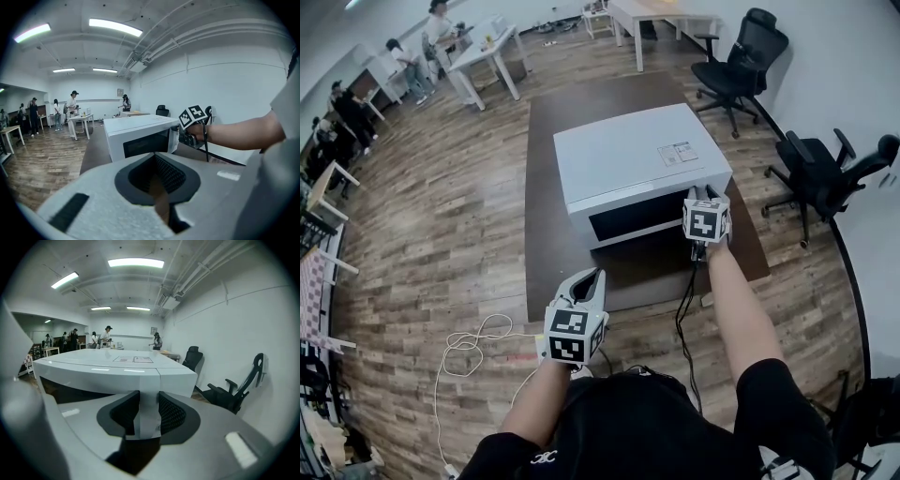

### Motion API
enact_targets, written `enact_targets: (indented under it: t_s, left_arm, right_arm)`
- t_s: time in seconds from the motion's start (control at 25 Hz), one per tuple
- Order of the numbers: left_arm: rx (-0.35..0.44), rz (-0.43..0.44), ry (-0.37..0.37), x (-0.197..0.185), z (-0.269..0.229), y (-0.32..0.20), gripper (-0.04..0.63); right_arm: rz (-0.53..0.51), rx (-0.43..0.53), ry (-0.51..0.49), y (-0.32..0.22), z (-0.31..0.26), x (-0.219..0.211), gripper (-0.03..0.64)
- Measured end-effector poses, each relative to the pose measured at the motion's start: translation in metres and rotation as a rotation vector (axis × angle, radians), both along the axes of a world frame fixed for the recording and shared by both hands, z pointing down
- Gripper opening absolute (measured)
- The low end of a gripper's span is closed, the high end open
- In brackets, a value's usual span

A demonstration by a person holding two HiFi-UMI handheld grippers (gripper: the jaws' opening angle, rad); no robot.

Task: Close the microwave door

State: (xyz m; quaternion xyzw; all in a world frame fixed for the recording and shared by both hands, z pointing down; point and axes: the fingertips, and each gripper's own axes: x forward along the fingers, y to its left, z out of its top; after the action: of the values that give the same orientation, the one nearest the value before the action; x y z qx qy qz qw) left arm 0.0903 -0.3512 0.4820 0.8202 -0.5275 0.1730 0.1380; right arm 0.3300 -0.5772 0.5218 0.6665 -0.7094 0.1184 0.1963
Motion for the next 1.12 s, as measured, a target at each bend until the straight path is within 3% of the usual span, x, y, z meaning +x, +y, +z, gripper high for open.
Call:
enact_targets:
  t_s: [0.32,0.36,0.52,0.8,0.92,1.12]
  left_arm:
    - [0.007,-0.009,0.004,-0.014,-0.003,0.001,0.009]
    - [0.011,-0.011,0.006,-0.014,-0.005,0.000,0.009]
    - [0.026,-0.006,0.015,-0.014,-0.010,-0.003,0.009]
    - [0.065,0.021,0.039,-0.002,-0.022,-0.005,0.009]
    - [0.085,0.020,0.057,0.002,-0.028,-0.003,0.009]
    - [0.115,0.009,0.088,0.007,-0.037,0.002,0.009]
  right_arm:
    - [-0.051,0.106,-0.011,0.012,-0.022,-0.019,0.178]
    - [-0.050,0.125,-0.014,0.015,-0.028,-0.022,0.171]
    - [-0.033,0.218,-0.061,0.043,-0.060,-0.032,0.014]
    - [-0.216,0.380,-0.186,0.124,-0.122,-0.094,0.008]
    - [-0.258,0.395,-0.231,0.156,-0.133,-0.111,0.006]
    - [-0.221,0.326,-0.266,0.189,-0.118,-0.107,0.006]
